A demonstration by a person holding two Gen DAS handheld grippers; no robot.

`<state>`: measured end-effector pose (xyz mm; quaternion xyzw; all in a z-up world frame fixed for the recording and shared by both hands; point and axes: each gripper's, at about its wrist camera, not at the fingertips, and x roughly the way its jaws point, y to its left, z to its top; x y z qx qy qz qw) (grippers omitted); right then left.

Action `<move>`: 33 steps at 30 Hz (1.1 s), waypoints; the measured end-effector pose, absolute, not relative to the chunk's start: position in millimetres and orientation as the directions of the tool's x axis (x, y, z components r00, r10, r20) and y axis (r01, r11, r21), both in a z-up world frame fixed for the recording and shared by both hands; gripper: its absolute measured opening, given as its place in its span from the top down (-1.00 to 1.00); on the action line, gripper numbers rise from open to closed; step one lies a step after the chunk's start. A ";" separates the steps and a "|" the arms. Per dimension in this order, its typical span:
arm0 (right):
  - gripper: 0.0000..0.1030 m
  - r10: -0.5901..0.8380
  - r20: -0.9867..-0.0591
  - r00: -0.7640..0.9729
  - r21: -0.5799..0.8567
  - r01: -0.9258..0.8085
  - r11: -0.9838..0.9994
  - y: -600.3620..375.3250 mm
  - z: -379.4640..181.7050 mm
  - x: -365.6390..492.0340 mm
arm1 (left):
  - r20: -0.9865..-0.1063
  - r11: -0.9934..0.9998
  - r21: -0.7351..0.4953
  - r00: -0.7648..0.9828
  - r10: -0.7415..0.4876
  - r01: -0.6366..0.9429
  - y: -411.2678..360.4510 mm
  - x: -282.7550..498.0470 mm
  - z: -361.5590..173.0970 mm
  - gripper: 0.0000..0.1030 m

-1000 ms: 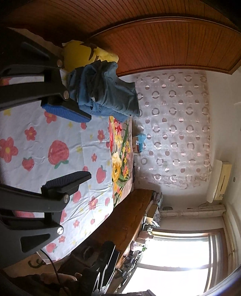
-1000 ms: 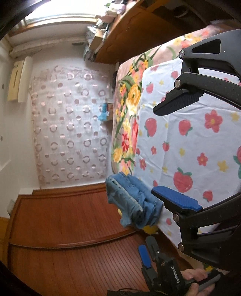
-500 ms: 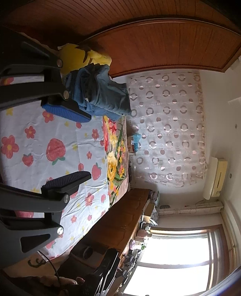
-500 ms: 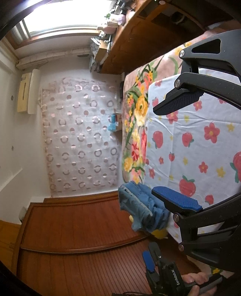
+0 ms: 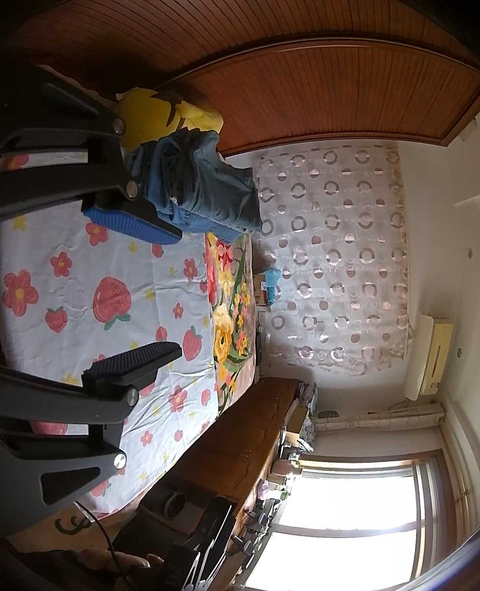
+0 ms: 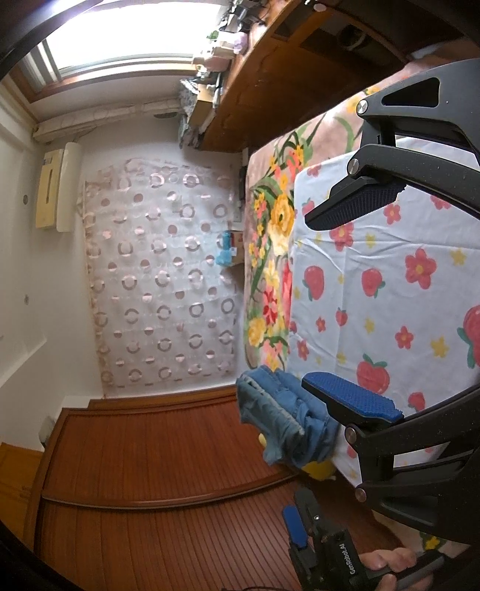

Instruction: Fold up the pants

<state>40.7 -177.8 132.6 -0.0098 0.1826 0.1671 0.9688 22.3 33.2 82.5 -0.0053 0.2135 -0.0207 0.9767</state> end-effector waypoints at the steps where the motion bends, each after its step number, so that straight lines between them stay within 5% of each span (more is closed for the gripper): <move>1: -0.57 0.319 -0.358 0.878 0.041 -0.326 0.944 -178.8 132.7 39.4 | -0.416 0.999 -0.020 0.908 -0.043 0.038 33.6 22.1 82.5 -0.07; 33: -0.57 0.316 -0.359 0.878 0.041 -0.324 0.945 -180.0 133.7 35.1 | -0.413 0.999 -0.018 0.910 -0.043 0.040 36.2 19.9 83.0 -0.07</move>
